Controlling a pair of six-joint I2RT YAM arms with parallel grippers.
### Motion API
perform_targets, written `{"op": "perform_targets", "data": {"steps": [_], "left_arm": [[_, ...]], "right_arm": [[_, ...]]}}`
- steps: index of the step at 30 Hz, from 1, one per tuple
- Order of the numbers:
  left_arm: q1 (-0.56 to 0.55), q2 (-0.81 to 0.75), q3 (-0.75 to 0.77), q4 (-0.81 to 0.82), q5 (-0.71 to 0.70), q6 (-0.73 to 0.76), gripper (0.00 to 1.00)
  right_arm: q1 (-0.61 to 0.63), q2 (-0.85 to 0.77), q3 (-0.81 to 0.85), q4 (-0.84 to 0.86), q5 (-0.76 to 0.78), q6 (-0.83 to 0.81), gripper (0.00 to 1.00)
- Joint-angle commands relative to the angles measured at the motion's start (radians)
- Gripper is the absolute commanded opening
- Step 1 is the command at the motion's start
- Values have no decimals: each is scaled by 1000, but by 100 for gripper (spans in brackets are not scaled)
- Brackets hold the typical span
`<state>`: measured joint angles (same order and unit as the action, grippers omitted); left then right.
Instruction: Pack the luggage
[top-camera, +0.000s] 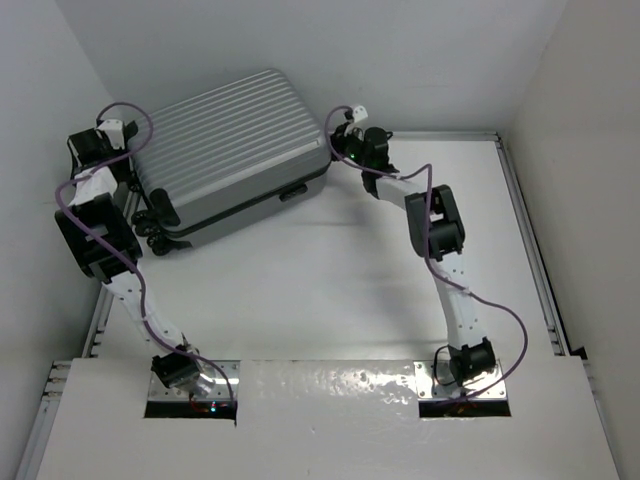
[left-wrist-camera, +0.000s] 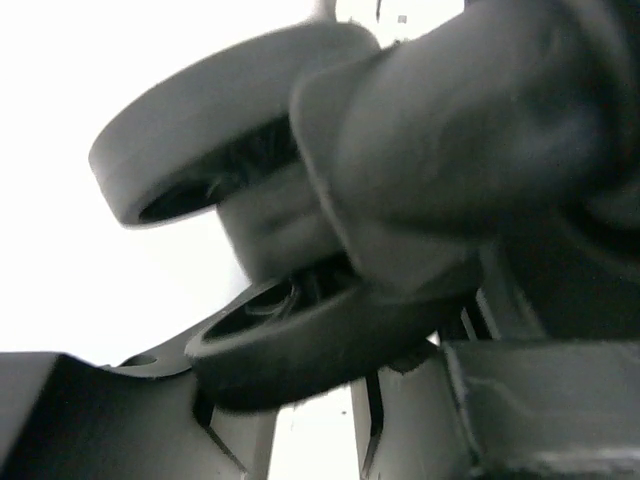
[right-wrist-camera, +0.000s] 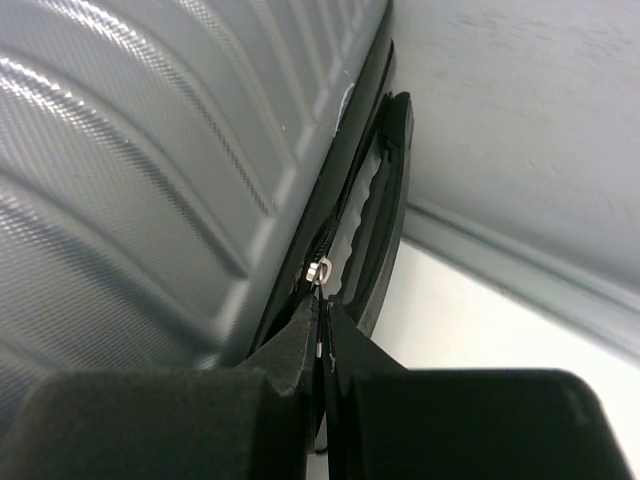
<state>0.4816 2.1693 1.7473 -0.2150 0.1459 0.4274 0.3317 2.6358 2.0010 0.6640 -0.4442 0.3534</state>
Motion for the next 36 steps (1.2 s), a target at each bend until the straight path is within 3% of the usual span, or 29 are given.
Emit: {"op": "perform_targets", "data": {"steps": [1, 6, 11, 14, 16, 17, 19, 23, 26, 28, 32, 36], "left_arm": [[-285, -133, -100, -170, 469, 302, 34], [-347, -221, -160, -391, 627, 542, 34], [-402, -221, -135, -543, 739, 684, 35], [-442, -206, -126, -492, 779, 637, 35], [-459, -195, -115, -399, 794, 547, 36], [-459, -175, -98, -226, 793, 331, 36], [-459, -113, 34, -140, 746, 152, 37], [-462, -42, 274, -170, 609, 28, 39], [-472, -37, 354, -289, 479, 71, 40], [-471, -72, 333, -354, 423, 132, 40], [-503, -212, 99, -311, 347, 172, 40], [-512, -315, 8, -311, 336, 189, 40]], "right_arm": [[248, -224, -329, 235, -200, 84, 0], [314, -494, -713, 414, -203, 179, 0], [412, -781, -1056, 393, -122, 196, 0], [451, -904, -1208, 408, -65, 254, 0], [481, -960, -1275, 314, -28, 199, 0], [490, -1005, -1291, 280, -12, 173, 0], [498, -1039, -1340, 259, 21, 159, 0], [495, -1031, -1419, 324, 114, 202, 0], [451, -1005, -1456, 350, 191, 167, 0], [435, -996, -1441, 333, 199, 116, 0], [392, -978, -1406, 324, 151, 64, 0], [389, -961, -1380, 273, 57, 3, 0]]}}
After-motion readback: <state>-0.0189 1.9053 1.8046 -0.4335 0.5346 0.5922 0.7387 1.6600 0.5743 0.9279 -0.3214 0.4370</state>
